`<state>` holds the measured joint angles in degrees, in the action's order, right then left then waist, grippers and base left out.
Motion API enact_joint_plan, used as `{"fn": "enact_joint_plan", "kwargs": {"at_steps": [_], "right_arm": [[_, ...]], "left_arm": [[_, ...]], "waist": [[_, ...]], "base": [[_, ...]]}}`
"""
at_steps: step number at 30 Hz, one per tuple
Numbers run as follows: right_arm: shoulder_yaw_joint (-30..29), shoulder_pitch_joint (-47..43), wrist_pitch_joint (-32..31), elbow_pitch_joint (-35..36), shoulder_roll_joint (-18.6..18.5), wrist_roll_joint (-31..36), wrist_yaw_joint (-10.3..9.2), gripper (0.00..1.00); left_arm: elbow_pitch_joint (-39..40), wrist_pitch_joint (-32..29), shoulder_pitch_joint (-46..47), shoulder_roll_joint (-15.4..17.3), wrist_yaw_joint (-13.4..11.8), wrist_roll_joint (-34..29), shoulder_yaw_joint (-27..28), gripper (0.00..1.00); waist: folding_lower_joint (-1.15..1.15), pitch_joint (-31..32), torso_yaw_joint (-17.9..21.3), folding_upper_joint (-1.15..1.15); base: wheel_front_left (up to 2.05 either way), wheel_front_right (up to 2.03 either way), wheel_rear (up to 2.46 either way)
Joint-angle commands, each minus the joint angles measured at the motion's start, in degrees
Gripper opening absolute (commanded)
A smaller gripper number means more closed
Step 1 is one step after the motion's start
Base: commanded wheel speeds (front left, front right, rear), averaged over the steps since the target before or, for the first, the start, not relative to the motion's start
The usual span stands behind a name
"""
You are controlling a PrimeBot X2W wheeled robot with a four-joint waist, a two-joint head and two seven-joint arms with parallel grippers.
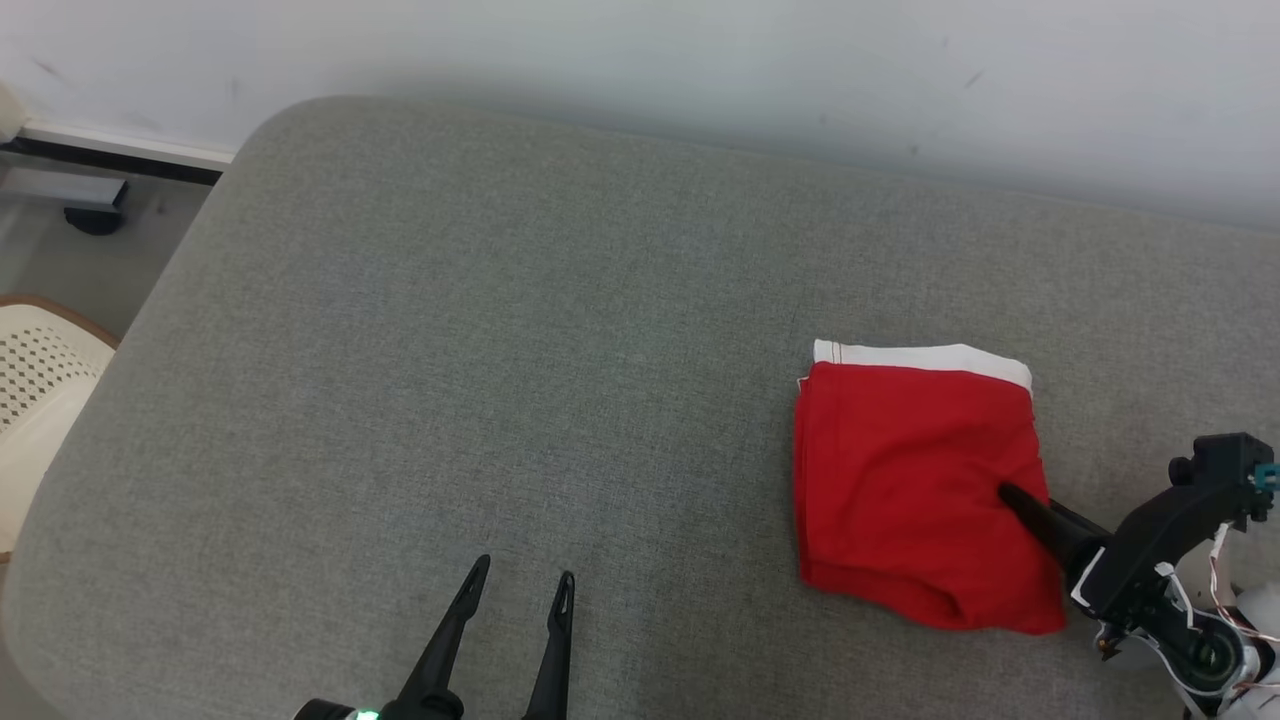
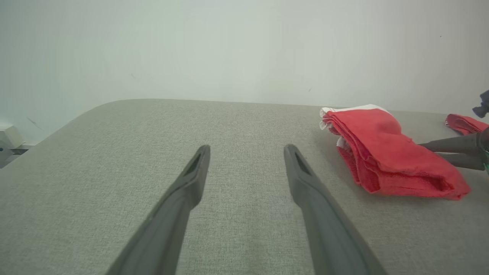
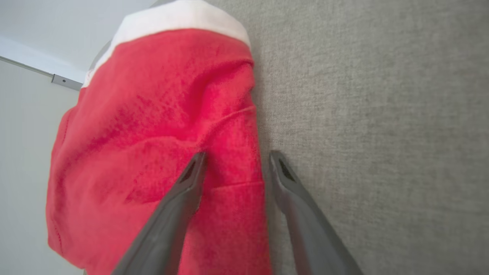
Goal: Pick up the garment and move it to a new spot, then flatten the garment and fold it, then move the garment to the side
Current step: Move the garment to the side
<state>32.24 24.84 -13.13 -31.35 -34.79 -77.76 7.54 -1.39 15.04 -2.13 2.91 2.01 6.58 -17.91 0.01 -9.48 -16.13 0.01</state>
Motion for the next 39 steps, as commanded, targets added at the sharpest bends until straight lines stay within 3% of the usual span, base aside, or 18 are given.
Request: {"fn": "enact_joint_plan", "kwargs": {"at_steps": [1,2,12,23,32,39], "right_arm": [[0.7,-0.2,-0.4,-0.1,0.1,-0.4,-0.14,0.38],[1.2,-0.1,-0.6,0.0,0.2,-0.5,-0.14,0.00],[5.1,2.2,5.1,5.1,-2.7,1.6,-0.14,0.00],[11.3,7.6,13.8,9.7,-8.3,6.0,-0.14,0.00],[15.9,14.4,21.1,6.5,-11.8,9.9,-0.14,0.00],[17.7,20.7,25.4,3.0,-14.2,11.9,-0.14,0.00]], "left_arm": [[-0.2,0.1,0.6,0.0,-0.2,0.2,0.1,1.00],[-0.2,0.1,0.8,0.0,-0.3,0.3,0.1,1.00],[0.3,0.1,1.3,0.0,-0.1,-0.2,0.3,1.00],[1.3,0.1,3.3,0.0,1.0,-1.9,1.7,1.00],[2.1,0.1,6.6,0.7,2.9,-3.8,2.3,1.00],[2.5,0.1,9.8,2.2,3.9,-4.9,2.3,1.00]], "waist": [[-0.01,-0.2,0.2,-0.01],[-0.01,-0.2,0.5,-0.01],[-0.01,-0.2,5.3,-0.01],[-0.01,-2.7,16.4,-0.01],[-0.01,-7.5,24.6,-0.01],[-0.01,-12.5,28.0,-0.01]], "base": [[0.00,0.00,0.00],[0.00,0.00,0.00],[0.00,0.00,0.00],[0.00,0.00,0.00],[0.00,0.00,0.00],[0.00,0.00,0.00]]}}
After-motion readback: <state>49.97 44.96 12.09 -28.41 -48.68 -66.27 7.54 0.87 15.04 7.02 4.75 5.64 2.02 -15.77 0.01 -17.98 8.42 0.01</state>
